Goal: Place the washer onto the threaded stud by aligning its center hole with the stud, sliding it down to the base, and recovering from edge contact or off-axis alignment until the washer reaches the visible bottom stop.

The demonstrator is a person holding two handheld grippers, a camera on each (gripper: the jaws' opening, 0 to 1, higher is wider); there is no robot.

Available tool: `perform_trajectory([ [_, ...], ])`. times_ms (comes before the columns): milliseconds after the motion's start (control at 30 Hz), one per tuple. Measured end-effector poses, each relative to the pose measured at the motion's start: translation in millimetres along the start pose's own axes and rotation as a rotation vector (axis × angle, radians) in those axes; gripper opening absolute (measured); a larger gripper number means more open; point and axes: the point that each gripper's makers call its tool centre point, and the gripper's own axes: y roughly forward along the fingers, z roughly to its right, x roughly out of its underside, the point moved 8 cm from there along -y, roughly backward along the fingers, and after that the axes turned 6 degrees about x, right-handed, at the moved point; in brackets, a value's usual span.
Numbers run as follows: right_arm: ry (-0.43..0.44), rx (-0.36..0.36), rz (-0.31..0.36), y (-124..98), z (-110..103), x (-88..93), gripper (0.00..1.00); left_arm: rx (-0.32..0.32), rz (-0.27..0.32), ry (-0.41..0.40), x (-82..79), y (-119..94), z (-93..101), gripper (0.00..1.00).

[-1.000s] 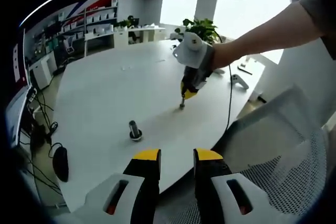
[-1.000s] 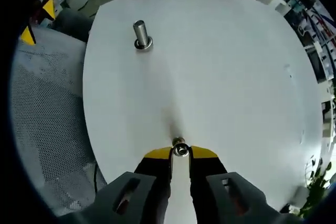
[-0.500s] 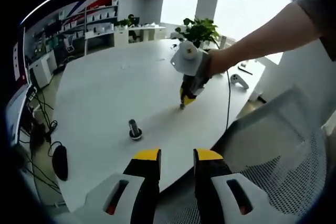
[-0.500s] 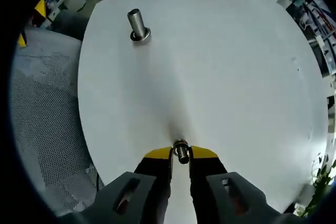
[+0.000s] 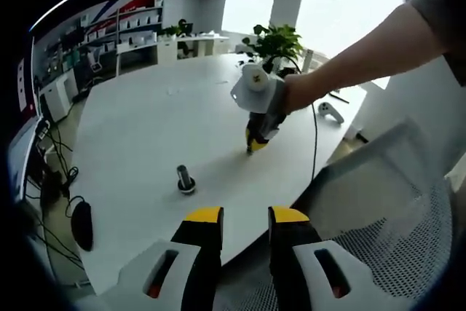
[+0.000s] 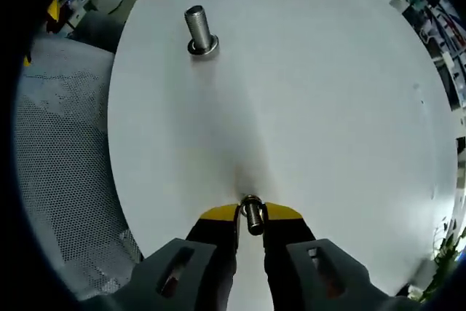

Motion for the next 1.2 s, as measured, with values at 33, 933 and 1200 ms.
perform_trajectory([
  [33,0.009,0.001,0.0,0.2,-0.6,0.2,0.14,0.001,-0.001,0.001,0.0,0.0,0.2,0.22],
  [933,0.258,0.1,0.162,-47.6,-9.0,35.2,0.21,0.036,0.027,0.02,-3.7,-0.7,5.4,0.23],
  [1200,0.422,0.202,0.339,-96.5,-20.4,54.2,0.21,0.051,0.028,0.045,-5.2,-0.2,8.5,0.23],
])
